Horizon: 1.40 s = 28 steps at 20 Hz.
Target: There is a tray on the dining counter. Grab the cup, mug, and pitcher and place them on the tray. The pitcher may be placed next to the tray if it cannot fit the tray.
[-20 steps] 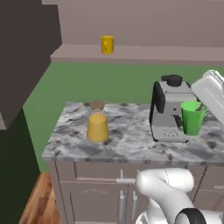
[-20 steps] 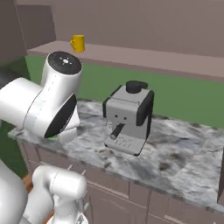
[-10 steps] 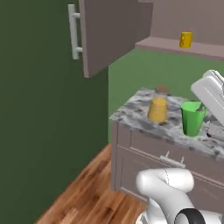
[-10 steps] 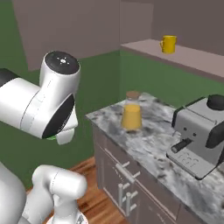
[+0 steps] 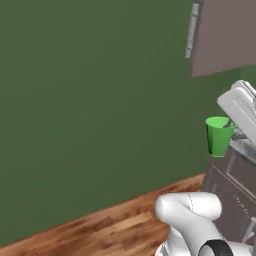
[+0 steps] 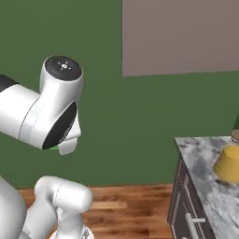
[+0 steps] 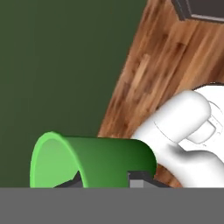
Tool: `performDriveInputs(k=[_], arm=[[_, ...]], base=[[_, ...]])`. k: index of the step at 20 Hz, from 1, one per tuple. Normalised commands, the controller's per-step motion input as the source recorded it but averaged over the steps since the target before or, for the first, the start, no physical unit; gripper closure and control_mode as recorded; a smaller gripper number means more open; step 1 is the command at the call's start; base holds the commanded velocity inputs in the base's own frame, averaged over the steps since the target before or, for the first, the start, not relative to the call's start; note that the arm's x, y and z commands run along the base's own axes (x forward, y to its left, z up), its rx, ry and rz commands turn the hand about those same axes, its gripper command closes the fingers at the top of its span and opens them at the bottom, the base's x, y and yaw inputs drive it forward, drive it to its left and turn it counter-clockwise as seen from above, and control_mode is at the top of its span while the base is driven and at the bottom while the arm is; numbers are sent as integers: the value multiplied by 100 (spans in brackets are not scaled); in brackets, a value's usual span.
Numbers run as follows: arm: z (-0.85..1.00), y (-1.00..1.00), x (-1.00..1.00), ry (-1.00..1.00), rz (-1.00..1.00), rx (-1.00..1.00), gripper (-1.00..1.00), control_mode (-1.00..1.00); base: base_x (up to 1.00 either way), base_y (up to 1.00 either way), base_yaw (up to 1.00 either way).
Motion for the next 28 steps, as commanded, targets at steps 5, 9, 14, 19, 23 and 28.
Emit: performDriveInputs(k=[5,9,14,19,23,28], arm=[[0,0,0,0,0,0,100,100],[0,0,0,0,0,0,100,100],[0,0,0,0,0,0,100,100],[0,0,0,0,0,0,100,100],[0,0,0,0,0,0,100,100],[0,0,0,0,0,0,100,100]], base=[[-9,6,100],[-15,14,100],[0,12,100],[0,20,100],[0,37,95],[30,10,58]])
